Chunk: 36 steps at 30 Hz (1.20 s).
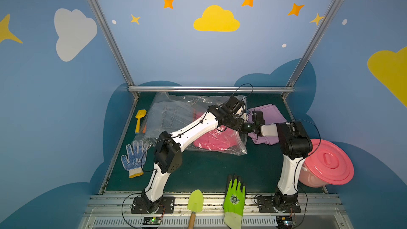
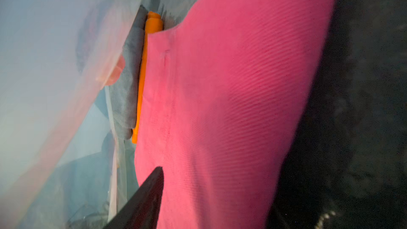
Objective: Take the trousers out of the vacuum bag
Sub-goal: Take out the trousers from the vacuum bag.
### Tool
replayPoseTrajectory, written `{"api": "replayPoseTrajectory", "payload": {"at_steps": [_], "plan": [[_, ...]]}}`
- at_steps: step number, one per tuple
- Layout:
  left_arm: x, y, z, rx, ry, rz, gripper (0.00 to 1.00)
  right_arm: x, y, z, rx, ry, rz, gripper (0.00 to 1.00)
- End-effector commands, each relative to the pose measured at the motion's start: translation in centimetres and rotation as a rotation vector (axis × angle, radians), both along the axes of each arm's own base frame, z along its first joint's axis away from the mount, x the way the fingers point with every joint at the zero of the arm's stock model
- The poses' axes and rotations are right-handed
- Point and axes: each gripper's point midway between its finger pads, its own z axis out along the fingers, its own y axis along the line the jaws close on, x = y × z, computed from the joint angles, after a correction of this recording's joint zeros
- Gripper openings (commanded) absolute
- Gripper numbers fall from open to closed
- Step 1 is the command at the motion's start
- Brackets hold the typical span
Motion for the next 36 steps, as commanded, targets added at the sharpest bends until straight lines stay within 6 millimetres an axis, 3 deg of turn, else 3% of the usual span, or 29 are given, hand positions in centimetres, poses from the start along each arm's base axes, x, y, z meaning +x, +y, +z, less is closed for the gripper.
{"api": "replayPoseTrajectory", "payload": {"at_steps": [1,5,12,24,36], "plan": [[-0.4,0.4,1.8,-0.013,-0.035,-0.006,0.05,-0.4,1.3,0.0,0.014,0.008,0.03,0.62],[-0.3,0.5,1.7,-0.012,-0.033,-0.001,0.05,-0.3,1.5,-0.1,0.023,0.009,0.032,0.55],[-0.4,0.5,1.8,-0.013,-0.034,0.0,0.05,-0.4,1.6,-0.2,0.04,0.009,0.035,0.3],[-0.2,0.7,1.6,-0.005,-0.036,0.006,0.05,-0.3,1.0,1.8,0.07,-0.022,0.033,0.03],[0.2,1.0,1.5,0.005,-0.038,0.024,0.05,-0.6,-1.3,5.1,0.054,-0.073,0.001,0.0]]}}
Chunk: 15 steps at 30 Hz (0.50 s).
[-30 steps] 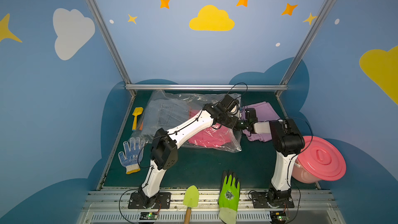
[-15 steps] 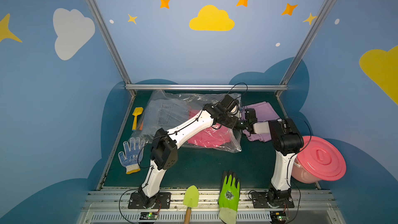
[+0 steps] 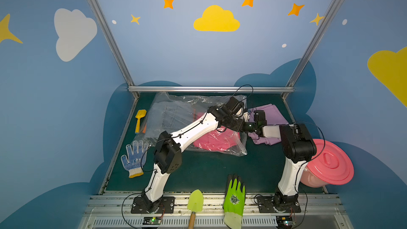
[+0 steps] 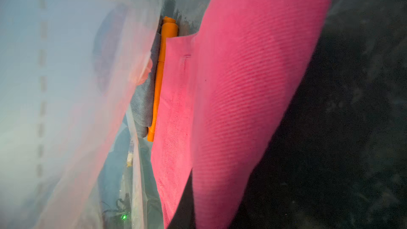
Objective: Take the trousers out of the vacuum bag
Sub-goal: Take out the trousers from the vacuum bag.
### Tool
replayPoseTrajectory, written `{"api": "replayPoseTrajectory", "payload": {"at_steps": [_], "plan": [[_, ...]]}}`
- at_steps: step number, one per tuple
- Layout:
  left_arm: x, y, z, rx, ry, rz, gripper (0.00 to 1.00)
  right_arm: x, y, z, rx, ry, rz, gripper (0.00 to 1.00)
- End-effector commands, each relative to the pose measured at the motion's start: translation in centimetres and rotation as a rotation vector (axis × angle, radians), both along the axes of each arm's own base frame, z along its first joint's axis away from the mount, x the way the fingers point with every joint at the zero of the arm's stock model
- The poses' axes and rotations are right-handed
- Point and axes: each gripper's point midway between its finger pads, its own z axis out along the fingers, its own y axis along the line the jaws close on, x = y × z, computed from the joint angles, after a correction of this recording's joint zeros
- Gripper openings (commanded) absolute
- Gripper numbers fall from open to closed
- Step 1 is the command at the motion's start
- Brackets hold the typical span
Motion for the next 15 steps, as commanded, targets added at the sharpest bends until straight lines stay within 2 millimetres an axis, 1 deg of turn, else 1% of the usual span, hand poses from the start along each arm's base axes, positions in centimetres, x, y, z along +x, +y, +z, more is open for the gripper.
{"api": "replayPoseTrajectory", "payload": {"at_steps": [1,8,15], "plan": [[0.0,0.6,1.9,-0.012,-0.034,0.01,0.05,0.0,-0.7,2.5,0.009,-0.066,0.01,0.0],[0.3,0.9,1.7,-0.007,-0.032,0.02,0.05,-0.2,-1.5,3.9,0.011,-0.085,-0.004,0.0],[0.5,1.1,1.6,-0.004,-0.032,0.026,0.05,-0.2,-3.0,5.2,0.016,-0.1,-0.034,0.0]]}}
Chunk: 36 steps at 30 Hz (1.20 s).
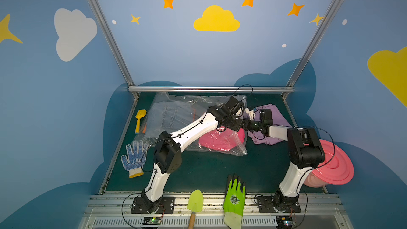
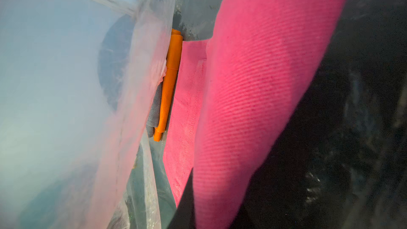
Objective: Take the trousers out of the vacuum bag
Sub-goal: Take out the trousers from the vacuum bag.
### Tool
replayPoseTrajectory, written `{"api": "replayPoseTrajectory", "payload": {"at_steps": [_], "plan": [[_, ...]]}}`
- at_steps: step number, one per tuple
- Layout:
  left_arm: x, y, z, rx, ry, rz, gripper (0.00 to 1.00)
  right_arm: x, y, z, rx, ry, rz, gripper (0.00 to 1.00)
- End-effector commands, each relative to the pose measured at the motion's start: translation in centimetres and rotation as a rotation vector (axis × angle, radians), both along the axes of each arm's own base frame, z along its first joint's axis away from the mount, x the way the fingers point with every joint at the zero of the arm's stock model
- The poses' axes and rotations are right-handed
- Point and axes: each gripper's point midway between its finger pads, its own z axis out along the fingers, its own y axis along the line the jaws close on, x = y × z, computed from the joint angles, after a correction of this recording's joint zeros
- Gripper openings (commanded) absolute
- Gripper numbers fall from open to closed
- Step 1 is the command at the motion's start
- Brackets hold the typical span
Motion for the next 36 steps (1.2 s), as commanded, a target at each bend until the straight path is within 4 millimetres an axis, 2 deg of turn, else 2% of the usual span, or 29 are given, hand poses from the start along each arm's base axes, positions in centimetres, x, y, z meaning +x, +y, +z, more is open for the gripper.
{"api": "replayPoseTrajectory", "payload": {"at_steps": [1,21,36], "plan": [[0.2,0.8,1.6,-0.011,-0.024,0.015,0.05,0.1,-0.7,3.1,0.023,-0.085,0.006,0.0],[0.4,1.0,1.0,-0.005,-0.014,0.021,0.05,-1.0,-5.3,9.3,0.014,-0.187,-0.109,0.0],[0.5,1.0,0.7,-0.007,-0.005,0.022,0.05,-2.8,-7.3,14.8,-0.021,-0.286,-0.176,0.0]]}}
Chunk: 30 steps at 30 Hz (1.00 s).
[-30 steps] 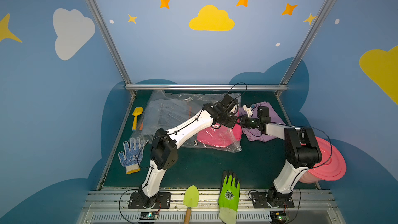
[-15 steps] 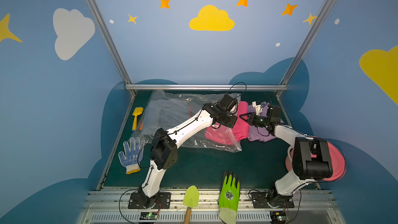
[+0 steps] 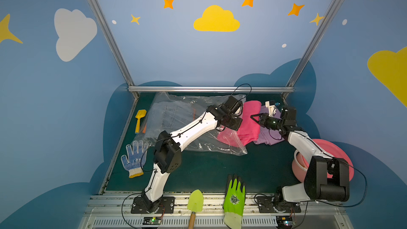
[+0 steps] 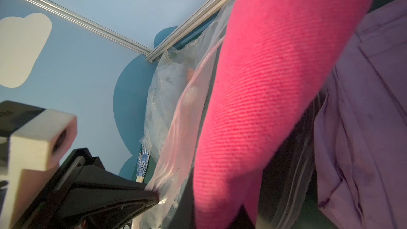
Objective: Take the trousers out of the vacuum bag
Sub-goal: Take out the trousers from the vacuum bag.
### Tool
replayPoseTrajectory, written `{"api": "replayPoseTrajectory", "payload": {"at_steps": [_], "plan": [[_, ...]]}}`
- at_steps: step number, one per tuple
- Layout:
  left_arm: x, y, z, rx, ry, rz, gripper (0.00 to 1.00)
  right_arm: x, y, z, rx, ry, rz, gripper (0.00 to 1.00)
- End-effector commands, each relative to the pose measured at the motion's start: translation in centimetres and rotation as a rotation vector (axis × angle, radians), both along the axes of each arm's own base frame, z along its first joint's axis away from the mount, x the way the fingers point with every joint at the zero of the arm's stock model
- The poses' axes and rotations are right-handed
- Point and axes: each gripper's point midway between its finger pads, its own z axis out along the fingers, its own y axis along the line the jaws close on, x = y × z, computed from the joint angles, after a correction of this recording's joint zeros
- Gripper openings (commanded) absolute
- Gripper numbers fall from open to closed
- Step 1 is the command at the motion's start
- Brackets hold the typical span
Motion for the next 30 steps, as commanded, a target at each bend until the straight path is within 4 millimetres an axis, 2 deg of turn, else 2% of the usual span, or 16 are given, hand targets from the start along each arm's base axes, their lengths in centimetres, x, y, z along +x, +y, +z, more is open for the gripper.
{"api": "replayPoseTrajectory", "payload": {"at_steps": [1,14,26,30], "plan": [[-0.1,0.5,0.7,-0.008,-0.004,0.007,0.05,-0.1,-0.5,4.1,-0.013,-0.138,0.003,0.0],[0.0,0.6,0.5,-0.009,-0.002,0.01,0.05,-0.4,-3.4,7.2,-0.005,-0.176,-0.134,0.0],[0.1,0.8,0.3,-0.009,0.003,0.014,0.05,-0.8,-6.4,11.5,-0.018,-0.266,-0.264,0.0],[0.2,0.8,0.2,-0.009,0.005,0.013,0.05,-0.8,-7.1,12.4,-0.024,-0.279,-0.293,0.0]]}}
